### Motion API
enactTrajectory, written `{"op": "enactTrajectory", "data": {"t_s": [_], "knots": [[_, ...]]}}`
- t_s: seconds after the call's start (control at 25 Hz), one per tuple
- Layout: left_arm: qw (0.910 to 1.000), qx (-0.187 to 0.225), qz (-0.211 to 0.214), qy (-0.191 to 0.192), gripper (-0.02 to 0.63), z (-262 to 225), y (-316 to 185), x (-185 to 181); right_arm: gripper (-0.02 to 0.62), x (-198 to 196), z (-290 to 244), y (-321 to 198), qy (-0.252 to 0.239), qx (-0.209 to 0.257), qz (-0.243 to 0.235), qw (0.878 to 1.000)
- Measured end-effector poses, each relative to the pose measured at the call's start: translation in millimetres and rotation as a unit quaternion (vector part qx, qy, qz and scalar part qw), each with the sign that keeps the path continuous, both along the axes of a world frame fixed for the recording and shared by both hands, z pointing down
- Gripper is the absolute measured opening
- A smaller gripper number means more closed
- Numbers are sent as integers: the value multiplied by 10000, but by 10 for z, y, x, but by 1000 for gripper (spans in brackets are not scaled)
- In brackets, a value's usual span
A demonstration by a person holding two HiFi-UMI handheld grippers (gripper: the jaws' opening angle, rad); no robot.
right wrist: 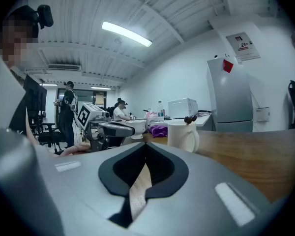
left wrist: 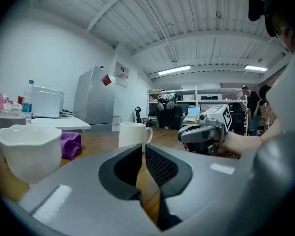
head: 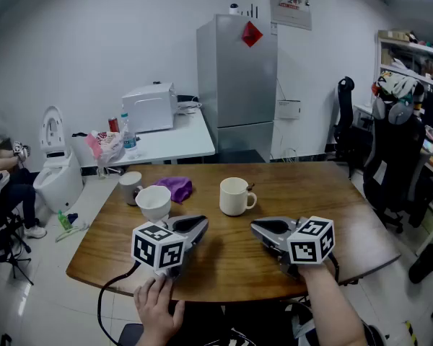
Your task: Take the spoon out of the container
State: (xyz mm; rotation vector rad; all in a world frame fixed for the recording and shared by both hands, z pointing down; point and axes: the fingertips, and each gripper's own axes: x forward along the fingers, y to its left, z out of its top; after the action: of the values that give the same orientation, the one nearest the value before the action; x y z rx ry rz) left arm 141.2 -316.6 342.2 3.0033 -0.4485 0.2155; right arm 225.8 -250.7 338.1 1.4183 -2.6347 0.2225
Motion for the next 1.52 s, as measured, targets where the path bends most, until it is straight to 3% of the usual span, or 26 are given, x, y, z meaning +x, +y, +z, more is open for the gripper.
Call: {"op": "enactTrajectory", "data": {"t_s": [0.48, 0.6, 0.84, 0.96, 1.12, 1.36, 1.52], "knots": [[9999, 37, -83, -82, 23, 19, 0, -28, 2, -69, 37, 21, -104, 17, -38, 9999], [9999, 47, -52, -93, 23, 9, 20, 12, 2, -3, 24, 23, -50, 54, 153, 9999], [9999, 46, -57, -83, 23, -2, -11, -9, 3, 97, -90, -147, 638, 263, 430, 9967], [9999, 51, -59, -78, 23, -7, -5, 12, 3, 191, -192, -242, 1307, 442, 541, 9890], [9999, 28, -71, -76, 23, 9, 10, 34, 3, 401, -280, -404, 2577, 770, 1074, 9571], [9999, 51, -55, -75, 23, -23, 20, 68, 15, 431, -344, -564, 4446, 1158, 1159, 8806], [9999, 38, -68, -96, 23, 8, 20, 51, 31, 408, -303, -652, 5309, 1236, 1045, 8318]]}}
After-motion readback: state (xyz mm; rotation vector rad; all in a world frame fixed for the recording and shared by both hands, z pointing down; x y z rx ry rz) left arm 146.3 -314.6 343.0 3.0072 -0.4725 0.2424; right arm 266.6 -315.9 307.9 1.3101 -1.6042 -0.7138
